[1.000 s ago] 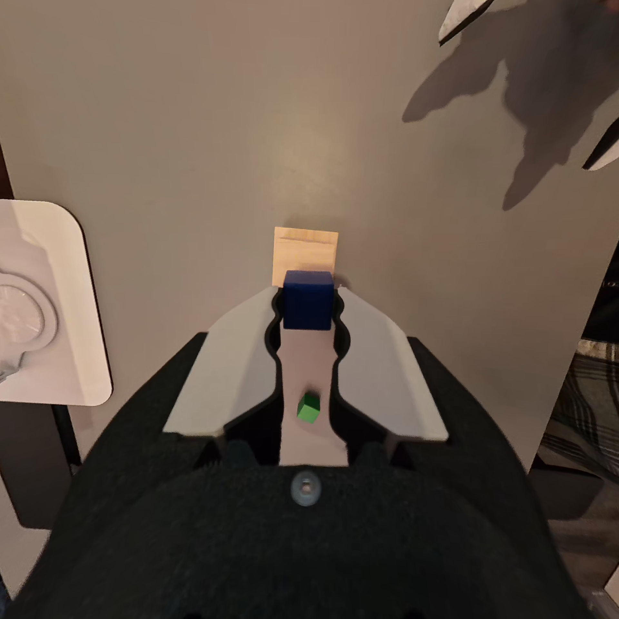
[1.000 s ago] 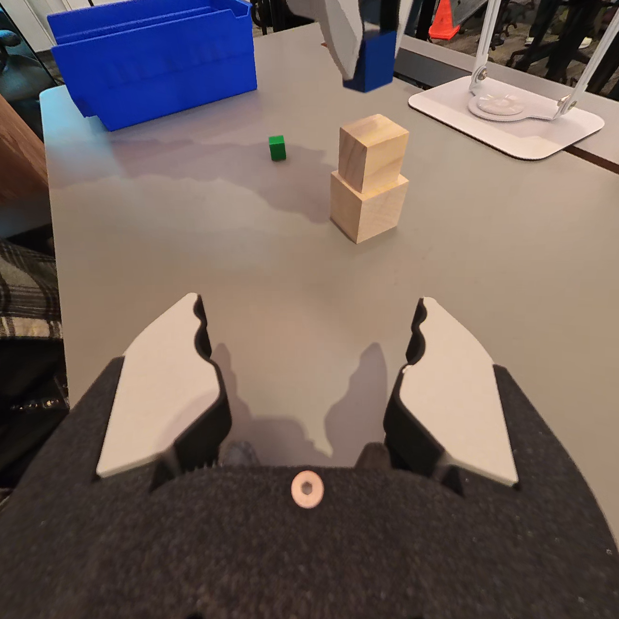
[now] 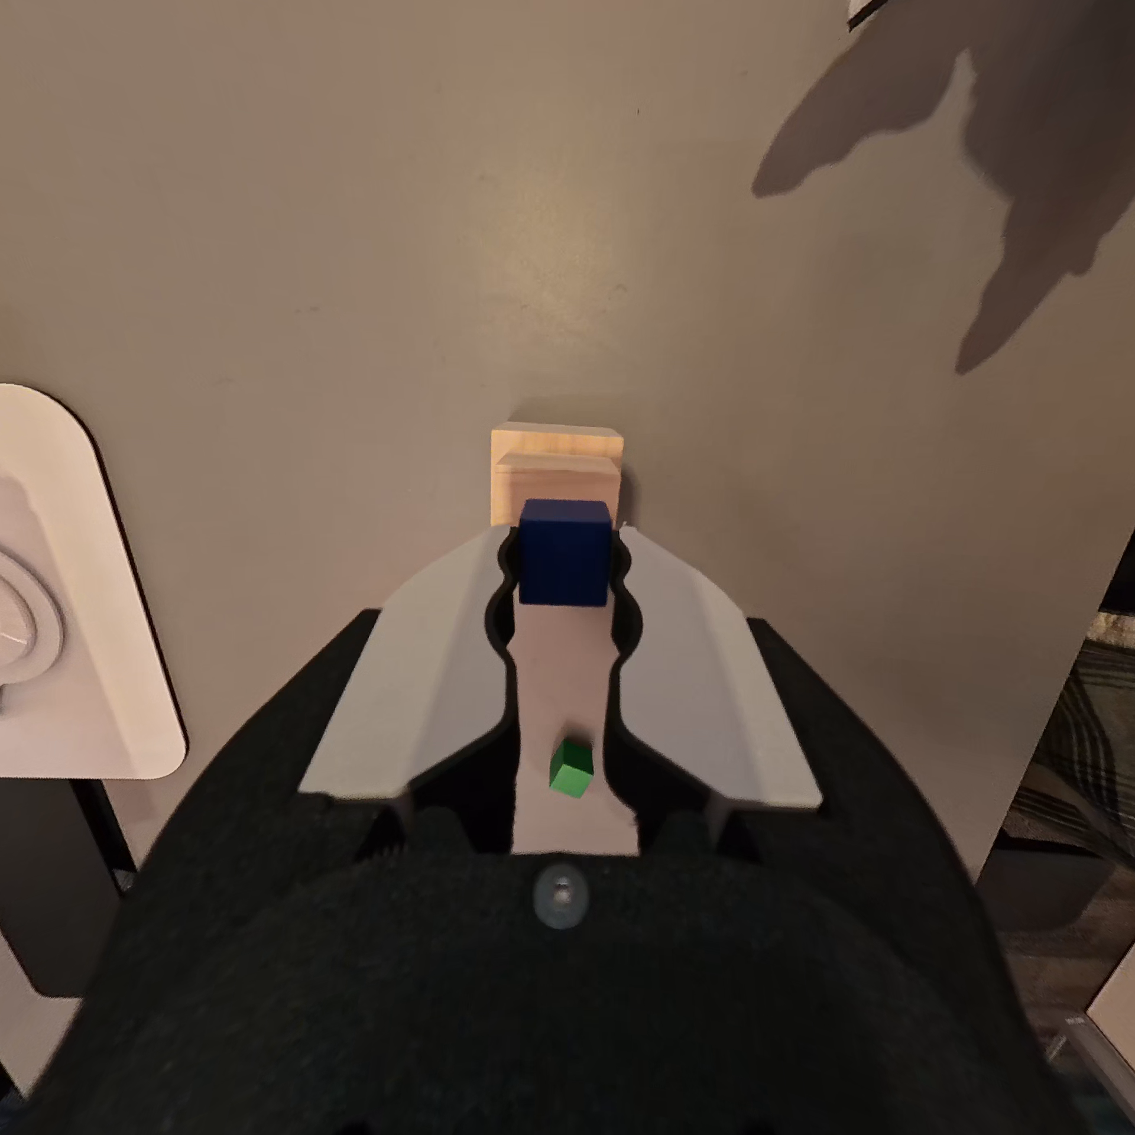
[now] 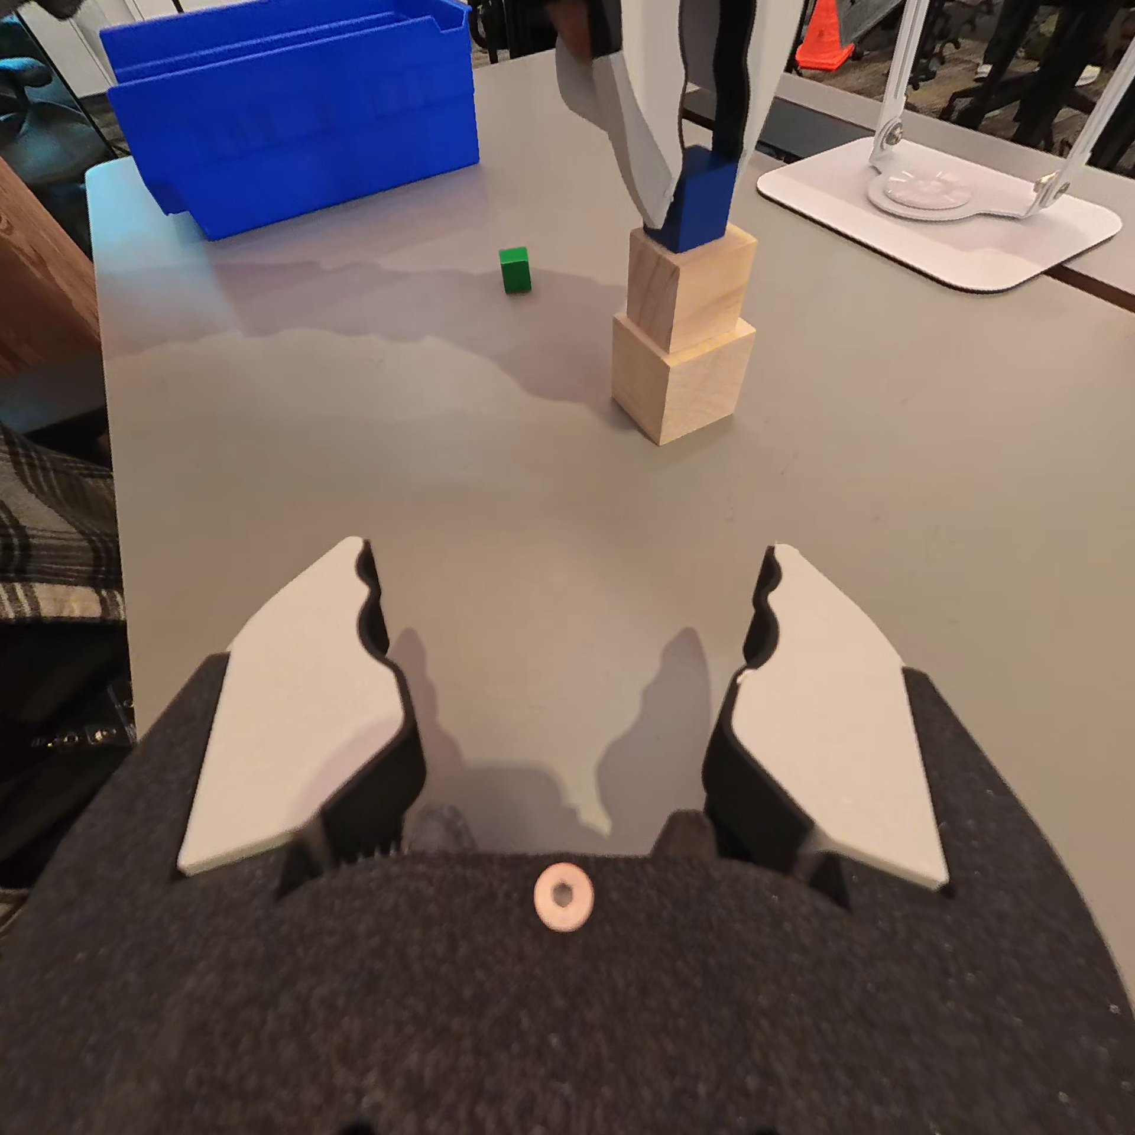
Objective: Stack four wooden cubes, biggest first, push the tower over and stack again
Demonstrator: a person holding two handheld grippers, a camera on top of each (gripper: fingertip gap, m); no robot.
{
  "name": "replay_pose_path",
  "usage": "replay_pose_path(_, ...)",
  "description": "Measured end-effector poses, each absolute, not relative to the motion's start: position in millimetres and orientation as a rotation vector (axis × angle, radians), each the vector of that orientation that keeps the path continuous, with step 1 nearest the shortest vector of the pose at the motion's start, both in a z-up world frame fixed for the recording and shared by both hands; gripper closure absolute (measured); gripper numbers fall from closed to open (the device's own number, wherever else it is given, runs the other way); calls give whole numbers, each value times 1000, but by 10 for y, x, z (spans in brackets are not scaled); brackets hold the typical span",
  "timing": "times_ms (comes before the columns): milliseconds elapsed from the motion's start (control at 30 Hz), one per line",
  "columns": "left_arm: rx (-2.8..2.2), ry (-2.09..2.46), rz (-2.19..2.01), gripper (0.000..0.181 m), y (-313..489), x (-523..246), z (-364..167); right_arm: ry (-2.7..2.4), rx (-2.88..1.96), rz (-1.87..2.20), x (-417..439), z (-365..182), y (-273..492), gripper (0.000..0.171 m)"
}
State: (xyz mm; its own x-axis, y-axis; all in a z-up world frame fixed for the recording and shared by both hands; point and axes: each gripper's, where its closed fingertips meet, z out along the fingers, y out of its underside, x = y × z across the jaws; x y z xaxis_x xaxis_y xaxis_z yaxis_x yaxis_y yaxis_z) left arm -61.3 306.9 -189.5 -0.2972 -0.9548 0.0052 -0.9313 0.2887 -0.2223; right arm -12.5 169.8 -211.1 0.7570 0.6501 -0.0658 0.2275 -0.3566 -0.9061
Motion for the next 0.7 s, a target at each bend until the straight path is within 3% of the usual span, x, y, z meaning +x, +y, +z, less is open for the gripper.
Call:
replay_pose_path(300,-1785,2405,-301,152,3057,-583,-1903,-667,-1927,517,-124,-2109,1696,57)
replay_pose_path(700,-1681,2299,-348,120,3264,-915,-1515,-661,-1922,516,-101,-2099,1692,56)
